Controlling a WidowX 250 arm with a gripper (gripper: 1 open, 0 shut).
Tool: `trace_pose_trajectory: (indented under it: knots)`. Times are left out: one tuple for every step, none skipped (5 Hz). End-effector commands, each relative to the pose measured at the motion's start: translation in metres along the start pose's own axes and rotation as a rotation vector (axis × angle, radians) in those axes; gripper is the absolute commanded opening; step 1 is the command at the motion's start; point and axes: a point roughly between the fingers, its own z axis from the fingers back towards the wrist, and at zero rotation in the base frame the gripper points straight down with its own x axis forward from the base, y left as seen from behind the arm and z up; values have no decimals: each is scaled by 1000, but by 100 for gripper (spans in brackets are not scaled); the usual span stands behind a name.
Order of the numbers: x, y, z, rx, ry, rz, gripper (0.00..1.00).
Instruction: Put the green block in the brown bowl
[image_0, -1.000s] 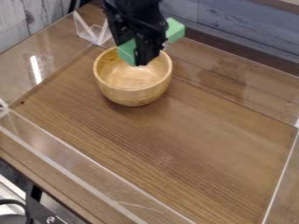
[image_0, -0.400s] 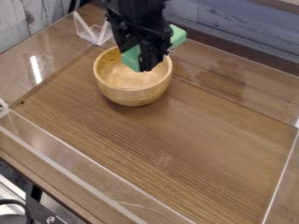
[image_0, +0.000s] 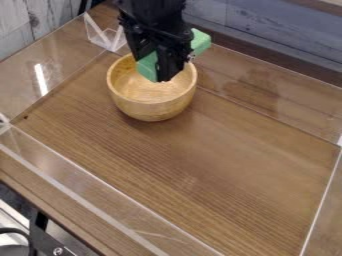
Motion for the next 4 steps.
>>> trace_pose_trajectory:
  knots:
    - [12,21,-11,16,-31,22,0]
    - [19,42,-32,26,-23,51,0]
    - [22,63,-39,29,-15,79,0]
    - [24,74,-42,23,-11,101,100]
